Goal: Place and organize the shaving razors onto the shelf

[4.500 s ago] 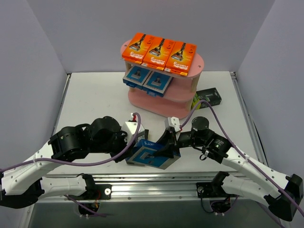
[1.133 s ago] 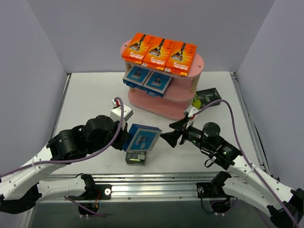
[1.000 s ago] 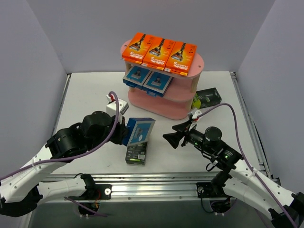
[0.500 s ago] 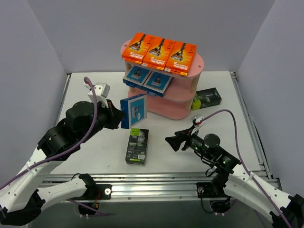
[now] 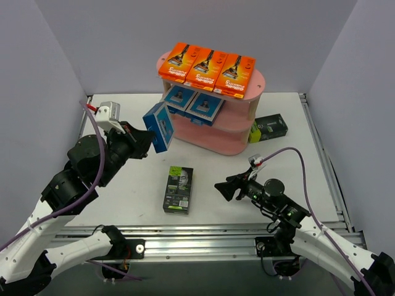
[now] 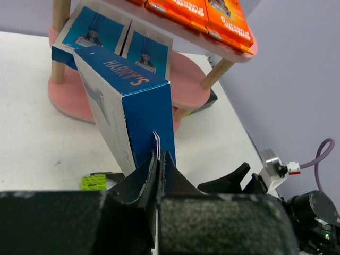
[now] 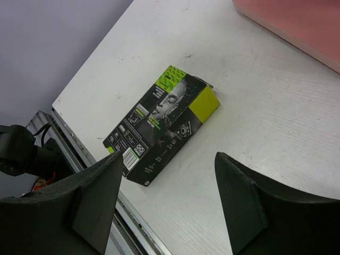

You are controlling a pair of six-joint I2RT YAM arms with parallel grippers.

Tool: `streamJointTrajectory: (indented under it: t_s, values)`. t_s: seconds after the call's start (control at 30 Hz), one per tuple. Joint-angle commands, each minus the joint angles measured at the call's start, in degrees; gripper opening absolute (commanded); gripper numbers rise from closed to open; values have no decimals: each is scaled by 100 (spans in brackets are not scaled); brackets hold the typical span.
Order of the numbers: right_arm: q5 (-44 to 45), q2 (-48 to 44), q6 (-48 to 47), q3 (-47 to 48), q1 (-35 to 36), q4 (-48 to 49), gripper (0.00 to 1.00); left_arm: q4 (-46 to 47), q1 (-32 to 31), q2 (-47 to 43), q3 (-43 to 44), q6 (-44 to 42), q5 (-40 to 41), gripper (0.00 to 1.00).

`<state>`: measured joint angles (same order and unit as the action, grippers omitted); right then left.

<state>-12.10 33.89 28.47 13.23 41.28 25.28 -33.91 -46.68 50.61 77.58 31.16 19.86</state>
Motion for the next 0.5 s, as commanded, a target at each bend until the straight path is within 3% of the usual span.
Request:
streamJointTrajectory:
  t_s: [0.0, 0.47]
  values:
    - [-73, 39, 62, -127, 12, 495, 65, 1044, 62, -183, -41, 153, 255, 2]
    - [-188, 170, 177, -585, 38, 944, 65, 3012, 378, -297, -1157, 1103, 150, 2]
